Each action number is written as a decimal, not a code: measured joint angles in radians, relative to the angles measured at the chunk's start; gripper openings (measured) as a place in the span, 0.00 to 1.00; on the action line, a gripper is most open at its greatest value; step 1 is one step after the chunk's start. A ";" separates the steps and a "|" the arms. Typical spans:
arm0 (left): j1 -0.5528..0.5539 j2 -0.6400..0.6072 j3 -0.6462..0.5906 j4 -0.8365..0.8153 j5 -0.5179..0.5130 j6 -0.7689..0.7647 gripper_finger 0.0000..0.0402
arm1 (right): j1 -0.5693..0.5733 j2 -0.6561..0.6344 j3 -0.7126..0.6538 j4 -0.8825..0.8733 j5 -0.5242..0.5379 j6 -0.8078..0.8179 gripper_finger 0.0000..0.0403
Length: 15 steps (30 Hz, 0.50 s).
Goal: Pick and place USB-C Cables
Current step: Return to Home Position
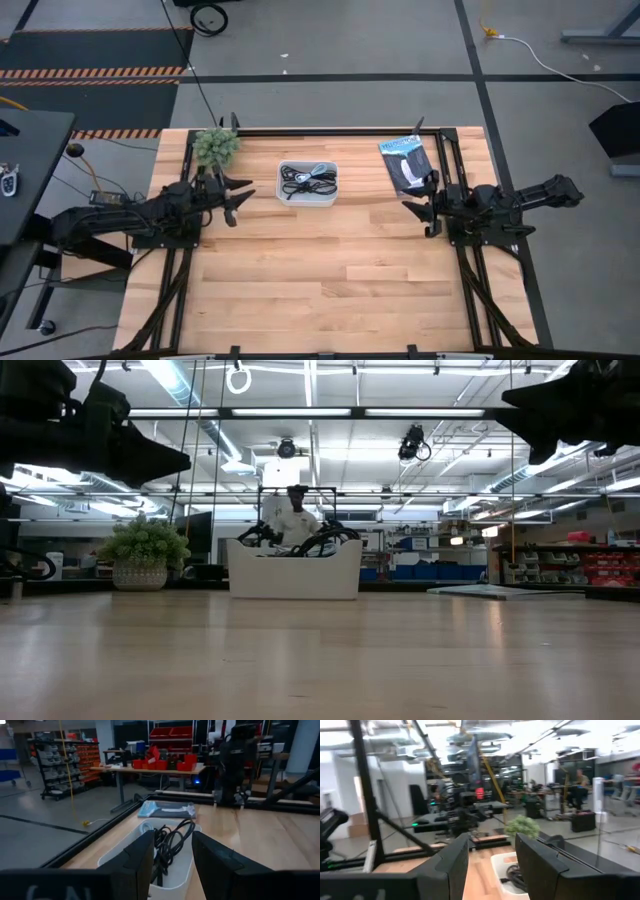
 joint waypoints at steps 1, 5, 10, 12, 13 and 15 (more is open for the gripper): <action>0.000 0.000 0.000 0.006 0.001 0.000 0.35 | 0.000 0.000 0.000 0.001 0.017 0.007 0.42; -0.001 0.000 0.000 0.047 0.001 0.000 0.35 | 0.000 0.000 0.000 0.002 0.013 0.009 0.42; -0.001 0.000 0.000 0.048 0.001 -0.125 0.35 | 0.000 0.000 0.000 0.003 0.011 0.008 0.42; -0.001 0.000 0.000 0.048 0.001 -0.170 0.35 | 0.000 0.000 0.000 0.003 0.011 0.008 0.42; -0.001 0.000 0.000 0.047 0.001 -0.185 0.35 | 0.000 0.000 0.000 0.003 0.011 0.008 0.42; -0.001 0.000 0.000 0.048 0.001 -0.184 0.35 | 0.000 0.000 0.000 0.003 0.011 0.007 0.42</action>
